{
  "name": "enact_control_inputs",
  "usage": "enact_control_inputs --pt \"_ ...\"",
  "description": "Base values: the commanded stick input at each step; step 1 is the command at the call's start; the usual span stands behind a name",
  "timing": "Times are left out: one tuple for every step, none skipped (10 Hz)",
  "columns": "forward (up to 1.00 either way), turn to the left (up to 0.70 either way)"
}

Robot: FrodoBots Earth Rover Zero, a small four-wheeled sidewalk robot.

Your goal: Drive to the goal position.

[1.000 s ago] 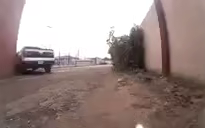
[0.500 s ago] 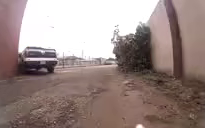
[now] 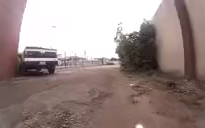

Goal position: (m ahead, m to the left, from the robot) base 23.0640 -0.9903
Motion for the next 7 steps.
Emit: enact_control_inputs --pt "0.7 0.08" --pt "0.7 0.04" --pt "0.7 0.0" --pt "0.7 0.0" --pt "0.7 0.0" --pt "0.7 0.0" --pt "0.7 0.0"
